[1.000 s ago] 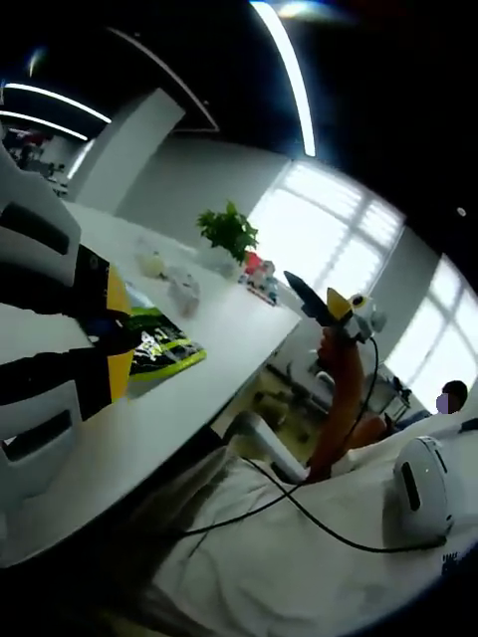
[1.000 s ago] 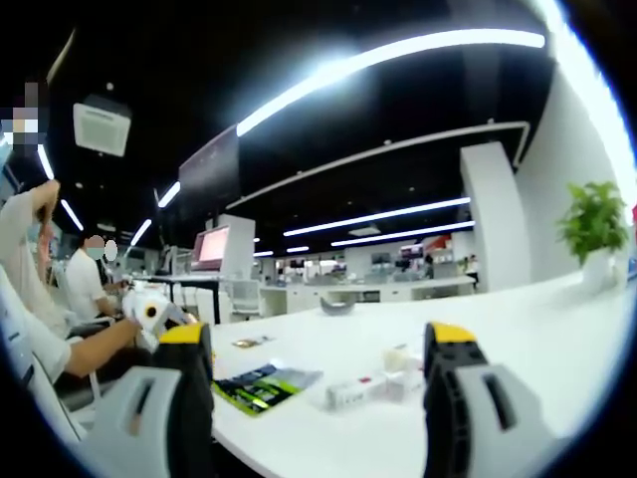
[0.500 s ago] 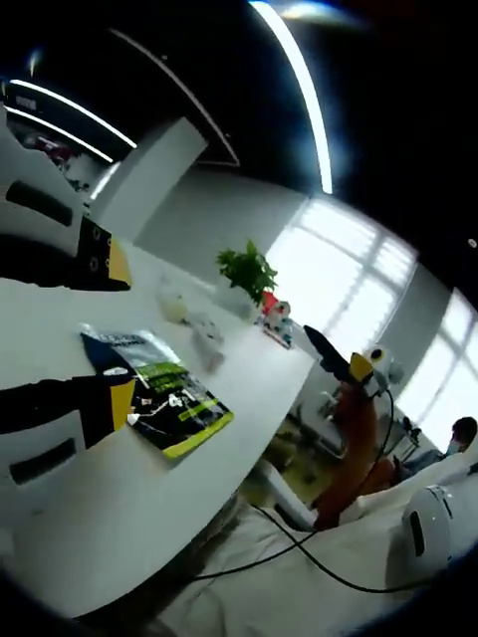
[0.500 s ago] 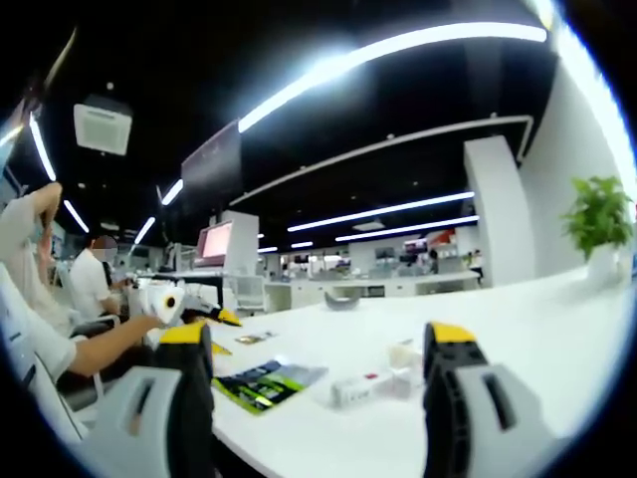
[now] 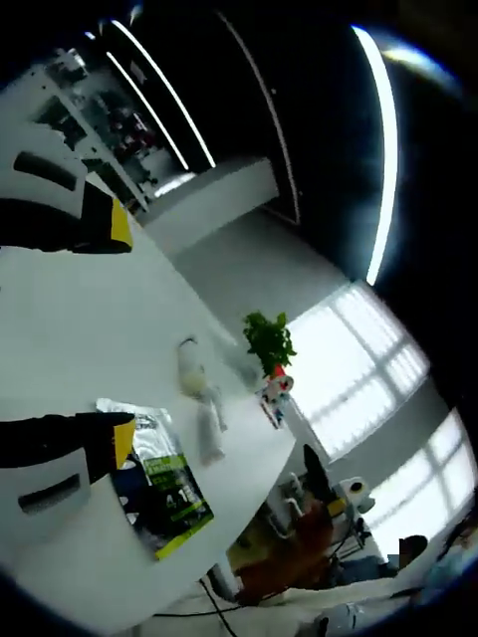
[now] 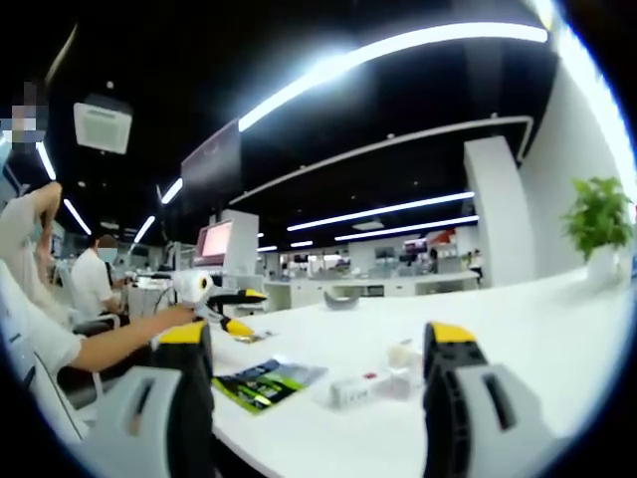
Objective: Arrange the skincare products in the storage area until every visible bottle or jar stands upright without overlapping.
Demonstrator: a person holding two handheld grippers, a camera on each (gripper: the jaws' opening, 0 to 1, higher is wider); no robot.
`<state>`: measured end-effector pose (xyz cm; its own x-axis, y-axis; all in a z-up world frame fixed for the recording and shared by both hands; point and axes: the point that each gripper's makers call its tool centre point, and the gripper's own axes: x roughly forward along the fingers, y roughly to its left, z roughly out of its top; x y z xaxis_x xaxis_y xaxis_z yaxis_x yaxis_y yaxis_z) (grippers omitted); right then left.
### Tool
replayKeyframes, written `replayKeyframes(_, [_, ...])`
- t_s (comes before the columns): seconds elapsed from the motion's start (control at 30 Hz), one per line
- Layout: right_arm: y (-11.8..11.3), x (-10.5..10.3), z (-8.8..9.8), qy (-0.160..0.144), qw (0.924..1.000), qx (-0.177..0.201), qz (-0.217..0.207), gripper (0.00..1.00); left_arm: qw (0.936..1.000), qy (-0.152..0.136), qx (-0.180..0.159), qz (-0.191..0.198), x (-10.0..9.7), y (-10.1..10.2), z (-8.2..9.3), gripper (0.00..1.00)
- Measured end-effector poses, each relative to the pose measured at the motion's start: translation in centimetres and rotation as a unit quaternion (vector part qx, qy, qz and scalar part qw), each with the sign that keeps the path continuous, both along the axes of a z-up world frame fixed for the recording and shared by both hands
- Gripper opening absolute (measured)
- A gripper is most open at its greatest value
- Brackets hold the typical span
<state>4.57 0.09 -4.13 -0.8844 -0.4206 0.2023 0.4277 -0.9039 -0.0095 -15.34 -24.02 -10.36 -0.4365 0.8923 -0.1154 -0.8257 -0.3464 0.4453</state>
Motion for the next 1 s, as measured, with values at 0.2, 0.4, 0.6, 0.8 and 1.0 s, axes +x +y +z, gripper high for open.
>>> replayKeyframes(0.2, [0.3,-0.2,-0.1,-0.001,1.0000,-0.003,-0.003,0.88,0.9984,-0.043,0.028,0.024,-1.9,-1.5,-0.6,0.80])
replayKeyframes(0.4, [-0.2,-0.1,-0.2,-0.002,1.0000,-0.001,0.001,0.88,0.9944,-0.087,0.047,0.036,-3.3,-2.6,-1.2,0.94])
replayKeyframes(0.6, [-0.3,-0.4,-0.5,-0.007,1.0000,0.001,0.003,0.88,0.9854,-0.156,0.050,0.047,-4.8,-4.3,-3.4,0.95])
replayKeyframes(0.8, [-0.3,-0.4,-0.5,-0.007,1.0000,0.000,0.003,0.88,0.9765,-0.178,0.109,0.054,-5.5,-5.3,-2.9,0.96])
replayKeyframes(1.0, [-0.5,-0.4,-0.7,-0.009,0.9999,0.000,0.005,0.88,0.9756,-0.147,0.115,0.115,-7.7,-7.0,-3.3,0.99])
